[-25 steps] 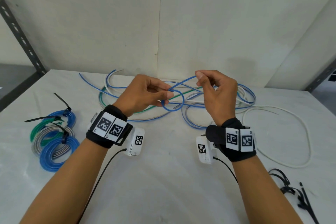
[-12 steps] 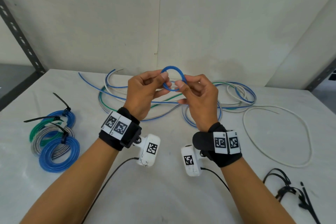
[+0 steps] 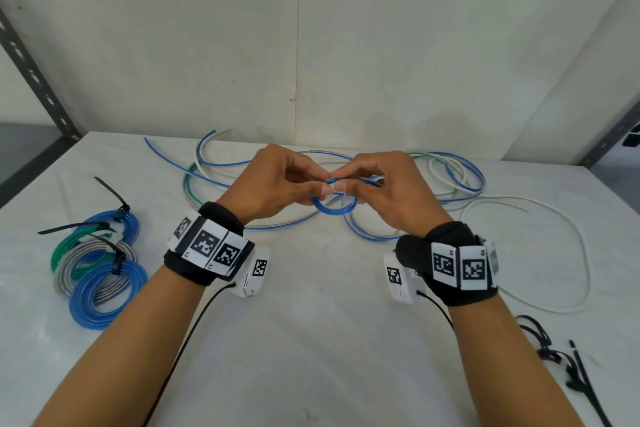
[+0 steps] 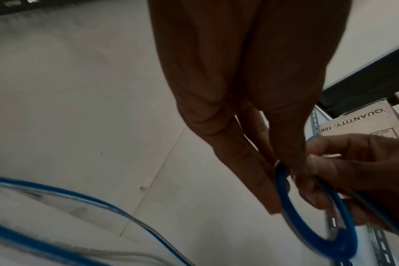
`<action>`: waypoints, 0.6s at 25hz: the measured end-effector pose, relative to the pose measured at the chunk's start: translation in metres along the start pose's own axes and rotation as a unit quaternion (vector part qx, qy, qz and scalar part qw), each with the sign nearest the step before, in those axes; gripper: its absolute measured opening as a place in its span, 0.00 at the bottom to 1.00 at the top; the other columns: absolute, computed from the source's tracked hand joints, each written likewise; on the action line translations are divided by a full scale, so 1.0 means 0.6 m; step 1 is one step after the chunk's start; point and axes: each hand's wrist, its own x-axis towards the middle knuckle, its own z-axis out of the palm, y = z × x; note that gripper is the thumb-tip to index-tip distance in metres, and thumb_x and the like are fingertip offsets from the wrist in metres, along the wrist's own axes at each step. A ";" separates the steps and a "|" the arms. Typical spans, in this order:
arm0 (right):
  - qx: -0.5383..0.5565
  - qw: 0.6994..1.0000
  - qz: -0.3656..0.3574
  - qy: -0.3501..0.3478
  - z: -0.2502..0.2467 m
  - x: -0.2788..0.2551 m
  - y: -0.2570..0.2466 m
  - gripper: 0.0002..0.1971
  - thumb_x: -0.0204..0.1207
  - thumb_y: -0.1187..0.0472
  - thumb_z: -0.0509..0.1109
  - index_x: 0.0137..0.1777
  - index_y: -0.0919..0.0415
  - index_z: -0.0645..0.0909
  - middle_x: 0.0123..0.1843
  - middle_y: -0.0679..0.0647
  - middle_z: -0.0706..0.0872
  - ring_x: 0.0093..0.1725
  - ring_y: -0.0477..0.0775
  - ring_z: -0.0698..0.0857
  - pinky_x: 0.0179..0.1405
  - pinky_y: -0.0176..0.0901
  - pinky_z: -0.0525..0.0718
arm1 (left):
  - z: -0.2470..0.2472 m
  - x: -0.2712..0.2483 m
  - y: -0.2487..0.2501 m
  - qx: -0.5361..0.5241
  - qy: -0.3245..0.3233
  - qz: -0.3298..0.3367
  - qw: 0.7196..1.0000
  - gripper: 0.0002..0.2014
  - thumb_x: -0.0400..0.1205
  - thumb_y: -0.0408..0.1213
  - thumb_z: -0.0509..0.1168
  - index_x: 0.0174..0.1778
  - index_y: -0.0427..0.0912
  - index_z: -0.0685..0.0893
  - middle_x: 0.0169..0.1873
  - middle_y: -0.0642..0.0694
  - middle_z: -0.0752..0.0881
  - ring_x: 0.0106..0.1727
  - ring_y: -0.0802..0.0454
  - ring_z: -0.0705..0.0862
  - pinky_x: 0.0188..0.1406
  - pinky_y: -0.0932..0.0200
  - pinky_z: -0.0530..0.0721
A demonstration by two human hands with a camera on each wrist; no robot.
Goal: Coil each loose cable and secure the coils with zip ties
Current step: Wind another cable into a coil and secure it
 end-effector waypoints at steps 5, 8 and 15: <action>0.076 0.997 0.012 0.027 -0.006 -0.001 -0.005 0.05 0.79 0.65 0.77 0.52 0.59 0.92 0.41 0.52 0.93 0.40 0.52 0.92 0.35 0.45 0.90 | -0.001 -0.003 0.011 -0.038 0.007 0.019 0.999 0.06 0.78 0.29 0.76 0.49 0.33 0.91 0.38 0.37 0.93 0.43 0.43 0.94 0.47 0.46 0.93; 0.077 0.990 -0.001 0.117 -0.022 0.002 -0.003 0.04 0.79 0.64 0.77 0.50 0.57 0.92 0.39 0.52 0.93 0.37 0.53 0.90 0.31 0.40 0.85 | -0.018 -0.003 0.016 -0.093 0.057 0.030 0.994 0.05 0.79 0.26 0.74 0.49 0.31 0.90 0.36 0.40 0.93 0.39 0.46 0.93 0.40 0.56 0.92; 0.135 0.972 -0.013 0.191 -0.009 0.005 -0.010 0.03 0.80 0.66 0.74 0.45 0.65 0.87 0.37 0.58 0.91 0.33 0.44 0.87 0.37 0.32 0.82 | -0.002 0.006 0.015 -0.225 0.191 0.061 0.954 0.09 0.83 0.30 0.71 0.55 0.28 0.88 0.37 0.40 0.91 0.41 0.46 0.91 0.45 0.53 0.92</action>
